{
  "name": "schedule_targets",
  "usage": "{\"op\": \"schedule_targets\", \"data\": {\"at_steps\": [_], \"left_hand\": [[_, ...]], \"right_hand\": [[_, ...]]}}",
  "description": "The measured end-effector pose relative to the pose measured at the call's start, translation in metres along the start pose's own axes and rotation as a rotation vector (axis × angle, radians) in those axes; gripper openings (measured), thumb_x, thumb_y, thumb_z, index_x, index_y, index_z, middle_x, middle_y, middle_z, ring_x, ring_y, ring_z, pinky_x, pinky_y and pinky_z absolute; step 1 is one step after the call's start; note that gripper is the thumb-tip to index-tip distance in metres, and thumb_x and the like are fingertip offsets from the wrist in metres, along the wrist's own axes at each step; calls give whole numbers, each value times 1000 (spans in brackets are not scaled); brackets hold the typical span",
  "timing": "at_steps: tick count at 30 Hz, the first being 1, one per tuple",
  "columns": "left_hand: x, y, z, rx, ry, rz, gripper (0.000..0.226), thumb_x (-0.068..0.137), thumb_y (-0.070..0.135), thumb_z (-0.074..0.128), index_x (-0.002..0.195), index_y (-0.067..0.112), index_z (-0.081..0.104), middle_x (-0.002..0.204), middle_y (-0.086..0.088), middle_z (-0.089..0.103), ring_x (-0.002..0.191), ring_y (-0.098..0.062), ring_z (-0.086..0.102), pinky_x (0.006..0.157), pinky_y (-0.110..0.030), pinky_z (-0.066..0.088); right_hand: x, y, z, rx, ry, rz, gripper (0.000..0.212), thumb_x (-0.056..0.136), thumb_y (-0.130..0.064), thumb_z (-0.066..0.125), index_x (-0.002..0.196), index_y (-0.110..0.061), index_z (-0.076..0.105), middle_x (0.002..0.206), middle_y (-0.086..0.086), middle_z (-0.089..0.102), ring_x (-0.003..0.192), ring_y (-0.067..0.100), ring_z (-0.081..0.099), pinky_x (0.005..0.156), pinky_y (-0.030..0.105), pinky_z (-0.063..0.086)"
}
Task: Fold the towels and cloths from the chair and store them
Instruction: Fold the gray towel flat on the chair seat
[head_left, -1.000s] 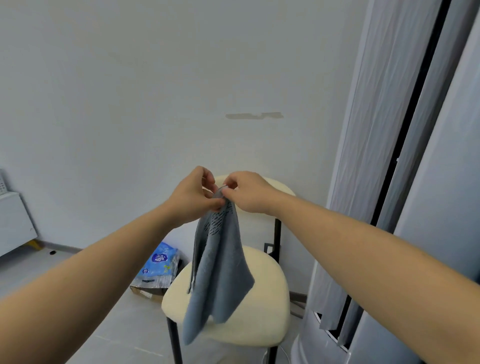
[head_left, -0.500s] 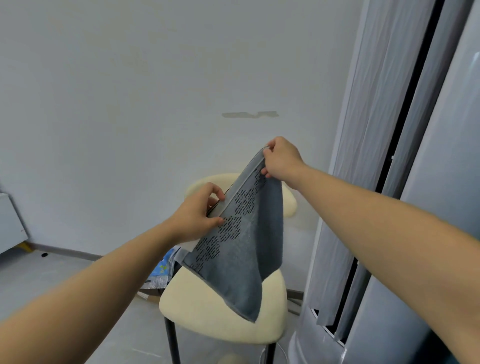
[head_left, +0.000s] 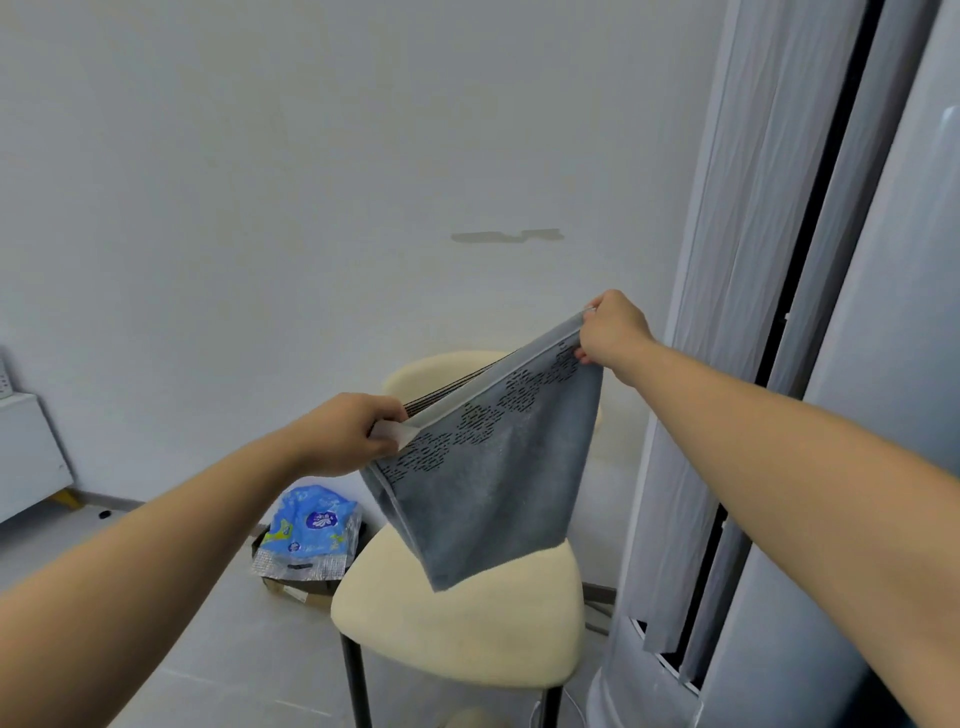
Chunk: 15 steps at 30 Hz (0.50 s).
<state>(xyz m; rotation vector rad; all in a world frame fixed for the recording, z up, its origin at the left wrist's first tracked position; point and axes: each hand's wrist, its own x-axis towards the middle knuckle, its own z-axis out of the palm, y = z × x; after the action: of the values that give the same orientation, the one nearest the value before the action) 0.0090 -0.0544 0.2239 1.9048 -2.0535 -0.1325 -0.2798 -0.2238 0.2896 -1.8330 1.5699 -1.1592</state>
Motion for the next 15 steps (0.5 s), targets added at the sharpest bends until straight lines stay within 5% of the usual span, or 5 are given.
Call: {"op": "schedule_targets", "data": {"at_steps": [4,9,15], "left_hand": [[-3,-6,-3,11,20,-27,4,91,24,67,88,22,66,76,-1,63,70,-17,53,66,-33,44],[-4,-12,-5,-28,43,-35,7,88,21,71,94,23,67,86,2,68,81,-19,61,78,-37,52],[-6,-10,-11,-362,166,-159,14,96,24,65,91,11,64,84,-8,68,68,-18,63,63,-27,50]], "right_hand": [[-3,0,-8,27,-2,35,18,97,-4,46,112,-10,54,110,21,62,90,38,70,76,50,62],[-4,6,-11,66,-32,16,34,100,-2,39,122,-18,60,120,16,60,89,34,70,73,42,63],[-4,18,-21,107,-88,40,16,105,-12,45,109,-12,60,103,21,66,71,29,71,64,36,62]]}}
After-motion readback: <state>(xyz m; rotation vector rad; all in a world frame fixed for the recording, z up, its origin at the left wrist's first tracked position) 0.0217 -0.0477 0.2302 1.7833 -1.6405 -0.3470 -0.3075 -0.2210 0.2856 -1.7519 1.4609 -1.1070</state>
